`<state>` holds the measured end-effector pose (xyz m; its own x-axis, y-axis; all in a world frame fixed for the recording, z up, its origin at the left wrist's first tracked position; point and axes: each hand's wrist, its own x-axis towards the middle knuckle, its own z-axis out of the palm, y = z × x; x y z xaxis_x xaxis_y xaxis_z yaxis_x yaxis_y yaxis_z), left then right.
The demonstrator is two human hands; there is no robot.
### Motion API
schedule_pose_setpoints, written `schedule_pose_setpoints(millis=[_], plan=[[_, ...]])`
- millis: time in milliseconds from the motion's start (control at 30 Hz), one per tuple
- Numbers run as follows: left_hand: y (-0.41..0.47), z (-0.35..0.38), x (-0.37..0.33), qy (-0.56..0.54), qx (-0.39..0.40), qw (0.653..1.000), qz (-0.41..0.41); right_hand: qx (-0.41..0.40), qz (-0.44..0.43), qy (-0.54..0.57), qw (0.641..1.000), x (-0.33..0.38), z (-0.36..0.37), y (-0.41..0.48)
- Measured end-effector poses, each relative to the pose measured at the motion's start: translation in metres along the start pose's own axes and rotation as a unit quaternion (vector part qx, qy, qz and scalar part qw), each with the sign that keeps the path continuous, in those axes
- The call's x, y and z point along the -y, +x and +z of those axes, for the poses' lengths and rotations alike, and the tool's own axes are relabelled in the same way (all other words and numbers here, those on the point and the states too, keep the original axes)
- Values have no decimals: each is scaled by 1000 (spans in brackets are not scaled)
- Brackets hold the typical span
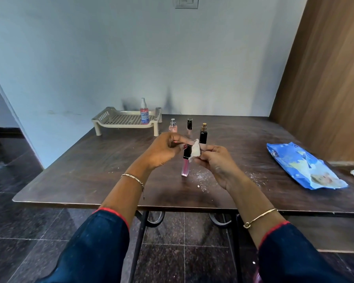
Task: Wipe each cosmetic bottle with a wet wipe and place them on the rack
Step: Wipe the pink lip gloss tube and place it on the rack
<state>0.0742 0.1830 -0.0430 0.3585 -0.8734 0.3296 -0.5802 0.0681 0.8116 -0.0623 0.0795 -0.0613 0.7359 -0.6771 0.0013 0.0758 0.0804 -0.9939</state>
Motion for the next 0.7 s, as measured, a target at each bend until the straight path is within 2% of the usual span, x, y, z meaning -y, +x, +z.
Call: schedule_pose_setpoints(millis=[67, 167, 233, 333, 500, 700], plan=[[-2, -2, 2, 19, -28, 999, 6, 3, -3, 0, 1000, 0, 4, 0], [-2, -5, 5, 39, -64, 997, 1, 29, -52, -40, 997, -3, 11, -1], [-2, -7, 5, 47, -80, 996, -5, 22, -98, -101, 990, -10, 13, 1], [-2, -7, 3, 64, -83, 995, 4, -30, -159, -228, 960, -26, 14, 11], [0, -4, 5, 82, -95, 992, 17, -86, -167, -348, 918, -33, 13, 16], [2, -2, 3, 87, -99, 991, 6, -132, -122, -449, 875, -40, 13, 13]])
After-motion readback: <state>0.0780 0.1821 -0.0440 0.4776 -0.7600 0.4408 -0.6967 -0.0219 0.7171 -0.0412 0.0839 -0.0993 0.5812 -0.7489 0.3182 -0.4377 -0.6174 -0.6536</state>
